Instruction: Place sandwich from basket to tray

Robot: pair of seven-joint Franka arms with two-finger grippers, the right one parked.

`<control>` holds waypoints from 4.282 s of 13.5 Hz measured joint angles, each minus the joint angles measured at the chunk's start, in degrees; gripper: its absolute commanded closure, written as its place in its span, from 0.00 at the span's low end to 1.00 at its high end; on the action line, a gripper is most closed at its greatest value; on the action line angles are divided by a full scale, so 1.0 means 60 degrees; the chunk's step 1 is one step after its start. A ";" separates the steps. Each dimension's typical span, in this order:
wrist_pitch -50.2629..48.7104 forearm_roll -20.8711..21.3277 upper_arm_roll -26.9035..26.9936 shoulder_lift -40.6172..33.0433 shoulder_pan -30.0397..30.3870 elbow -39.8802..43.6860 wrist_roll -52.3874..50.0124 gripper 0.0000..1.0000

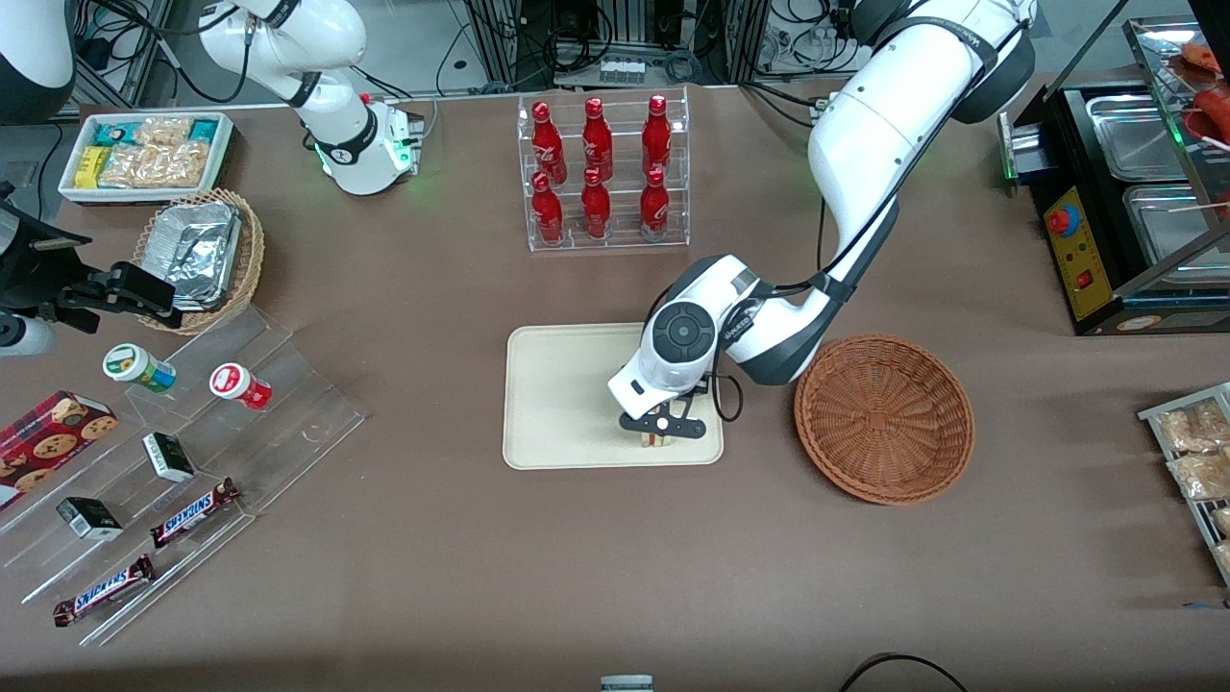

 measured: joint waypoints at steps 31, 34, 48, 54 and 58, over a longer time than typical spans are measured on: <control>-0.4286 0.0315 0.0117 -0.3160 0.2774 0.1734 -0.0660 0.00; -0.4930 0.0256 0.0114 -0.3516 0.3172 0.1734 -0.0550 0.00; -0.7178 -0.1058 0.0814 -0.5756 0.4684 0.0930 0.2995 0.00; -0.8045 -0.1223 0.1217 -0.7011 0.4584 0.0300 0.3692 0.00; -0.8500 -0.1251 0.1359 -0.7338 0.4622 0.0165 0.4169 0.00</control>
